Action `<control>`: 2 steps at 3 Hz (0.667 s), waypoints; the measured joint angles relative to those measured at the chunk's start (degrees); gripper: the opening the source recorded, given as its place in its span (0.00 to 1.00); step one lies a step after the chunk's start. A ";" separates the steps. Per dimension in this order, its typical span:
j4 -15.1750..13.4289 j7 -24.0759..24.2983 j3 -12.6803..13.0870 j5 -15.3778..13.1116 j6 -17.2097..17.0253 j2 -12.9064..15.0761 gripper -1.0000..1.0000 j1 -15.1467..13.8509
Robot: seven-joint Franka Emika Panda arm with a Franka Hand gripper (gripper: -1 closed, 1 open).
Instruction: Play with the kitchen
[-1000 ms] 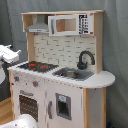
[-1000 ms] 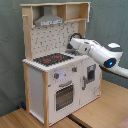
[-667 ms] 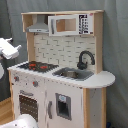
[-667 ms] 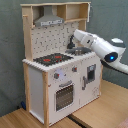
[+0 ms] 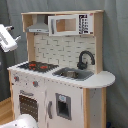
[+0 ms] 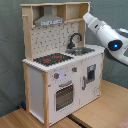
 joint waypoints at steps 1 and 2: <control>0.36 3.65 -2.09 0.00 -4.99 0.03 1.00 -0.03; 0.35 7.63 -3.71 0.00 -9.81 0.05 1.00 -0.18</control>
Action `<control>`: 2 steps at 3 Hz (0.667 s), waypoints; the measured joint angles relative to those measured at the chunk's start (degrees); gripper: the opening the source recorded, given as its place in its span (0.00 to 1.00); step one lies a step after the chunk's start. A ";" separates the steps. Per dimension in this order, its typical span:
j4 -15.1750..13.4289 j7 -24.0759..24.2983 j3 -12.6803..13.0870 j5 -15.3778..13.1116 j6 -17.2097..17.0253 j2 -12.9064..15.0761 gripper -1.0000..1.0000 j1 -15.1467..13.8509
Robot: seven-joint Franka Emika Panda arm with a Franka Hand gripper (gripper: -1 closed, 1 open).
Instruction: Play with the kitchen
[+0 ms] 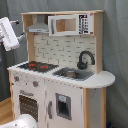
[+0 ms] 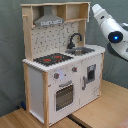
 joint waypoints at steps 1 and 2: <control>-0.01 2.87 -2.23 0.00 -4.71 0.03 1.00 -0.11; -0.18 5.99 -4.61 0.00 -9.63 0.48 1.00 -0.36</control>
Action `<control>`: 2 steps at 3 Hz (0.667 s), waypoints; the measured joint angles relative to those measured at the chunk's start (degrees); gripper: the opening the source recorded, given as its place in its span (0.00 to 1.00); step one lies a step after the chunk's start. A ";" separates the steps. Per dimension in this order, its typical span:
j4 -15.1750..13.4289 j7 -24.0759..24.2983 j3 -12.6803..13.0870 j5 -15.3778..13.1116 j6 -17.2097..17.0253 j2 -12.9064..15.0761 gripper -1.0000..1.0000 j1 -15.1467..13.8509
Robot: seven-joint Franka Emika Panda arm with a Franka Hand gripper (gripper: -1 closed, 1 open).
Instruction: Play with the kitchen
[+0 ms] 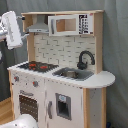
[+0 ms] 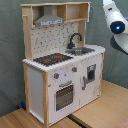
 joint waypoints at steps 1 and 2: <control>-1.61 4.35 -2.43 0.01 -3.15 0.77 1.00 -1.54; -3.74 9.25 -2.91 0.01 -3.33 2.14 1.00 -3.47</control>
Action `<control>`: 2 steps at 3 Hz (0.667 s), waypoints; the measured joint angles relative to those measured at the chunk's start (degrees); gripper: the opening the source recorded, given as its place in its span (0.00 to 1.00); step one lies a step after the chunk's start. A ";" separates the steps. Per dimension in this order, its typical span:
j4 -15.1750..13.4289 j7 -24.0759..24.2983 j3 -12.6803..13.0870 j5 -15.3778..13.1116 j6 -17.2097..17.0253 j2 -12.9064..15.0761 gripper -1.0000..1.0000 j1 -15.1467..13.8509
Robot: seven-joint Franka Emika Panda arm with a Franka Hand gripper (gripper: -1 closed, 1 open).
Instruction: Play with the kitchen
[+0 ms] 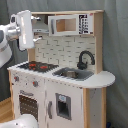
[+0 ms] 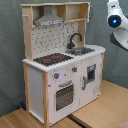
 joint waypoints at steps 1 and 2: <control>-0.67 4.77 0.02 0.11 0.02 2.29 1.00 -2.72; -0.59 7.12 0.19 0.11 0.03 3.62 1.00 -3.58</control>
